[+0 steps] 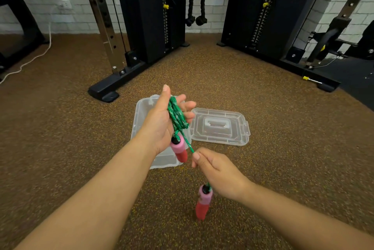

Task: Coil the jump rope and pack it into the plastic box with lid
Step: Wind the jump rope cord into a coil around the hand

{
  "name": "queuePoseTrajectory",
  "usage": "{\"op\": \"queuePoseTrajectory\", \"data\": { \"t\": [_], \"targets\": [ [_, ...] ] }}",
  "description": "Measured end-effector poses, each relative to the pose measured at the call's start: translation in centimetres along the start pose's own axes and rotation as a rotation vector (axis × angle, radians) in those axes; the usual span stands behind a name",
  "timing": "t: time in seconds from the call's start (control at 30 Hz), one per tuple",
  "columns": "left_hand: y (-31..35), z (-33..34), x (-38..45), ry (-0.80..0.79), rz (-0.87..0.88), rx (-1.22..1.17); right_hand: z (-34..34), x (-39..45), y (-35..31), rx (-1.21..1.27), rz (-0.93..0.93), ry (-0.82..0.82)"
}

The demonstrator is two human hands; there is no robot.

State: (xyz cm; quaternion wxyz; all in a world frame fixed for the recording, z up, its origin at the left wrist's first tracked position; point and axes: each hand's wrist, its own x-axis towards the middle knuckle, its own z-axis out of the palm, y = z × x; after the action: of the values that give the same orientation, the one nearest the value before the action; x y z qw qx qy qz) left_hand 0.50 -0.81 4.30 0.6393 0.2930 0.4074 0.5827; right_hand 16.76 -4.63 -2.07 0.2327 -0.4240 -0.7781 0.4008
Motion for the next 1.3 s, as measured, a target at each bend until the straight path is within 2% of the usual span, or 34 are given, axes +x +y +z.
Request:
{"op": "queuePoseTrajectory", "data": {
  "t": [0.13,0.27,0.43,0.57,0.7,0.83,1.03,1.3],
  "targets": [
    [-0.2,-0.2,0.2,0.022,-0.003,0.221,-0.3,-0.5,-1.7,-0.042,-0.087,-0.038],
    [-0.9,-0.2,0.5,-0.01,-0.015,0.489,-1.8,-0.3,-3.3,0.014,-0.124,0.004],
    [-0.2,0.2,-0.8,-0.158,-0.148,0.647,-3.4,0.7,-3.6,0.073,-0.182,0.086],
    [0.1,0.5,-1.4,-0.297,-0.174,0.822,-4.8,1.4,-3.0,0.033,-0.208,0.137],
    [-0.2,0.1,-1.3,-0.471,-0.302,0.793,-5.8,2.0,-2.2,-0.077,-0.232,0.174],
    [-0.4,0.2,-1.3,-0.544,-0.382,0.717,-5.8,2.5,-1.3,-0.094,-0.262,0.188],
    [-0.6,0.3,-1.4,-0.594,-0.429,0.566,-4.1,2.6,-0.5,0.248,-0.196,0.179],
    [-1.6,0.1,-1.2,-0.561,-0.387,0.466,-1.9,1.9,-1.7,0.527,-0.039,0.021]
  ]
}}
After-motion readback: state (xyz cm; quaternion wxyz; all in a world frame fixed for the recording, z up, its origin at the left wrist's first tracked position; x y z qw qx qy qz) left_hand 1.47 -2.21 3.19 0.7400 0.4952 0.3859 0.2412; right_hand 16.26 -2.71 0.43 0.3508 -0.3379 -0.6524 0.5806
